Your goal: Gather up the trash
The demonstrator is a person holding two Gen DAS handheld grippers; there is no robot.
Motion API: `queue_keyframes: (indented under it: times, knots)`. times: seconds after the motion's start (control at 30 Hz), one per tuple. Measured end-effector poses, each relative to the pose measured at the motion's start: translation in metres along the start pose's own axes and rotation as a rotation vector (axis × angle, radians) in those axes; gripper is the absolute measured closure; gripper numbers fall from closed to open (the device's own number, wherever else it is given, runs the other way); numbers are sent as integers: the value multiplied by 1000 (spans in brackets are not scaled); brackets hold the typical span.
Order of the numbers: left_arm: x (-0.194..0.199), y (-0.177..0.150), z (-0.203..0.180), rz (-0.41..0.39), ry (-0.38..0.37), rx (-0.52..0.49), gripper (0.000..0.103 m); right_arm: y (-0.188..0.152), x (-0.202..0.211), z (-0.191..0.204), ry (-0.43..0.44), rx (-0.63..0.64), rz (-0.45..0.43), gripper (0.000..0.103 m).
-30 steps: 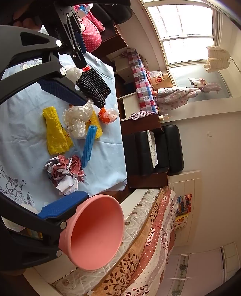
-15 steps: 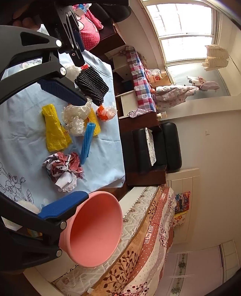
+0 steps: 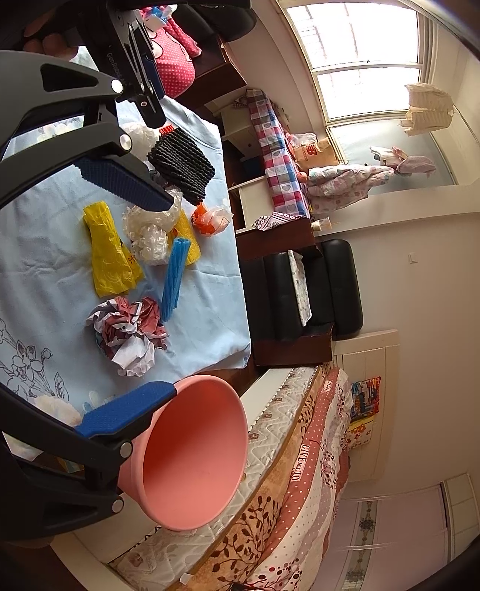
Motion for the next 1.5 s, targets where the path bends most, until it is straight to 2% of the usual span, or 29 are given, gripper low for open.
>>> queue_keyframes:
  times: [0.97, 1.5]
  knots:
    - [-1, 1, 0, 4, 0, 4, 49, 4, 4, -9, -21, -15, -15, 9]
    - [-7, -10, -2, 15, -1, 7, 49, 1, 3, -13, -29, -26, -11, 9]
Point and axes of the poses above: each gripper's, at about its wrist camera, not at the fingertips, and x roughly against the way its jaws point, z to its left, y to its top, the point moved 9 cm from there along -x, roughly the way its jaws point, and after that the axes turned 14 degrees about -x, right-handed, at the moved point
